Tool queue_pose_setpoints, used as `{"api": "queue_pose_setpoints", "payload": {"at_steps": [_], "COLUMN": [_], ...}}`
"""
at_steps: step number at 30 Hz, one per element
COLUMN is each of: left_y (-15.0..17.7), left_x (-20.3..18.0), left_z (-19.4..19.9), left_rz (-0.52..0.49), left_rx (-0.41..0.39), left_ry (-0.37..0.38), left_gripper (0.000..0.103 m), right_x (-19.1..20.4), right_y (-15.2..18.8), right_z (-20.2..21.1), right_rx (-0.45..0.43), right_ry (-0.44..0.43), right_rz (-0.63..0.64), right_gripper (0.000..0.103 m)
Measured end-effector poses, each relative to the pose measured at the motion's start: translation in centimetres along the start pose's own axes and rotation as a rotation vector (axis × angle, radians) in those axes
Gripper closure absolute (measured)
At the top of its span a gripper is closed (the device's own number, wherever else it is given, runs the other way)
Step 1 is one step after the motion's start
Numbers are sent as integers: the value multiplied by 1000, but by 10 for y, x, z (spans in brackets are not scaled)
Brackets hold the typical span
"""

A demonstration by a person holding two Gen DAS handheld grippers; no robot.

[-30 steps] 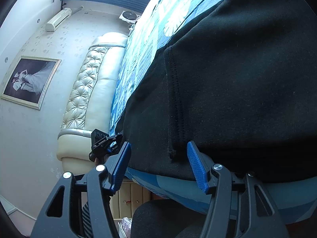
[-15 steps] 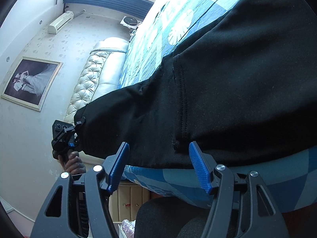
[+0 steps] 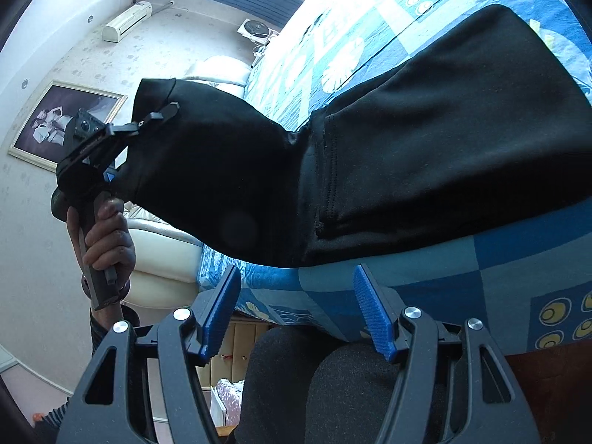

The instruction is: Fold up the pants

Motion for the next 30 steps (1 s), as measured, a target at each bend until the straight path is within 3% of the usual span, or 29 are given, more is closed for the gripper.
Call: {"api": "queue_pose_setpoints", "payload": {"at_steps": [9,15,21,30], "left_y": [56,80,94,102], "left_x": [-57,-71,-75,-77], "left_z": [-104,-147,-161,-164], "left_rz": [-104,-192,-244,-287], "left_rx": [119,142,128,97], "left_ry": [-81,-188,-245,-264], "left_gripper": [91,91,90,90], "right_x": [-36,-57,-61,-67], "right_y": [-33,-45,-47,-51], "right_z": [48,65,68,75], "right_rx": [-164,-235,-255,-268], "right_ry": [132,140,147,165], "right_rz": [-14,-110,-125,-141], "right_gripper": [40,40,40,40]}}
Point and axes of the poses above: each gripper's, at about its wrist camera, not at the fingertips, and z roughly against the way its jaws point, x to its left, y to its underside, the point moved 5 cm from there along -z, roughly the way its jaws point, and after that the axes turned 14 degrees about -x, right-handed, at the moved point
